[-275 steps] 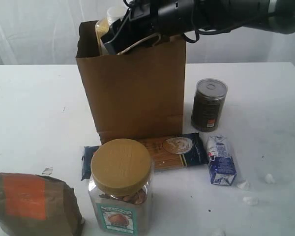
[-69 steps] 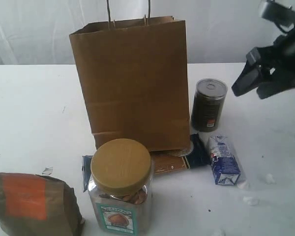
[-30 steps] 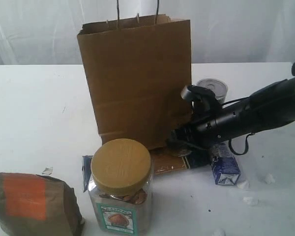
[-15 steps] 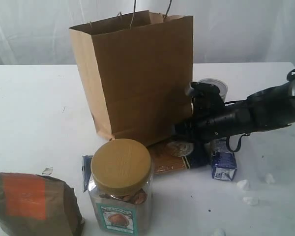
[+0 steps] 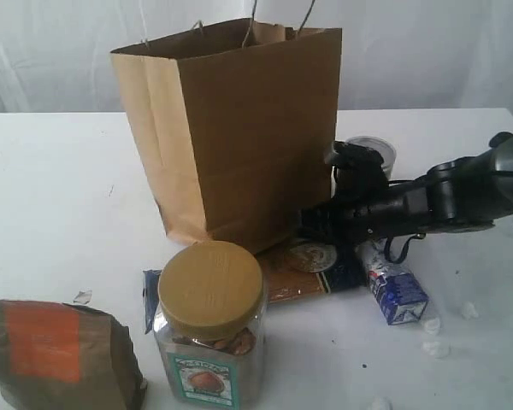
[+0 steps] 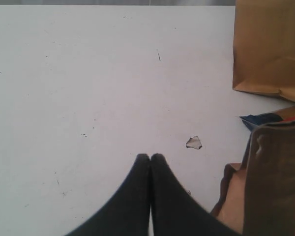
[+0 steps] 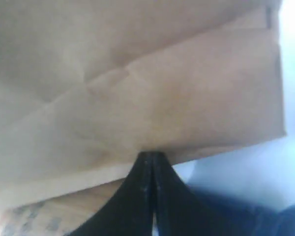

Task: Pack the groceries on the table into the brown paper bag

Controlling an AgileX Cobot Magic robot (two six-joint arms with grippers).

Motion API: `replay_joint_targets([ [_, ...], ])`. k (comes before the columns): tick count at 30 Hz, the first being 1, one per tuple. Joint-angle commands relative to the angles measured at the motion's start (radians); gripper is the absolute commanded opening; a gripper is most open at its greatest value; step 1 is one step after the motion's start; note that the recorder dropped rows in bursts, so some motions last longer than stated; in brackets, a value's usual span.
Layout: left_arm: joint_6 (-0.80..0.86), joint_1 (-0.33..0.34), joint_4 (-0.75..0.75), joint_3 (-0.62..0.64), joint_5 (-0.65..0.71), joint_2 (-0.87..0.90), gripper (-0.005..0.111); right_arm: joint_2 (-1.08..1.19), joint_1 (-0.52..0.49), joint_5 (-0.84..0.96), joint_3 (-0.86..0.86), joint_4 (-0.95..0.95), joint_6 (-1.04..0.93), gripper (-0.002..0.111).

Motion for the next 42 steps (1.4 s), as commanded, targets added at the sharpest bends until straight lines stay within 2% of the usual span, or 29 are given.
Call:
replay_joint_targets([
  [1,-0.006,-0.007,-0.010,0.002,0.002,-0.006,0.000,0.024,0.000,0.024,-0.056,0.019,-0.024,0.000],
  [6,-0.006,-0.007,-0.010,0.002,0.002,-0.006,0.000,0.026,0.000,0.003,-0.116,0.019,-0.024,0.000],
  [16,-0.006,-0.007,-0.010,0.002,0.002,-0.006,0.000,0.044,0.000,-0.071,-0.119,0.019,0.000,0.000],
  [23,-0.006,-0.007,-0.010,0.002,0.002,-0.006,0.000,0.017,0.000,0.125,-0.117,-0.031,0.158,0.000],
  [28,-0.006,-0.007,-0.010,0.002,0.002,-0.006,0.000,0.011,0.004,0.165,-0.117,-0.176,0.332,0.000],
  [32,-0.006,-0.007,-0.010,0.002,0.002,-0.006,0.000,0.011,0.039,0.204,-0.117,-0.225,0.338,0.000],
  [39,-0.006,-0.007,-0.010,0.002,0.002,-0.006,0.000,0.036,0.162,-0.082,-0.123,-0.192,0.308,0.000],
  [42,-0.006,-0.007,-0.010,0.002,0.002,-0.006,0.000,0.072,0.185,-0.169,-0.147,-0.187,0.304,0.000],
])
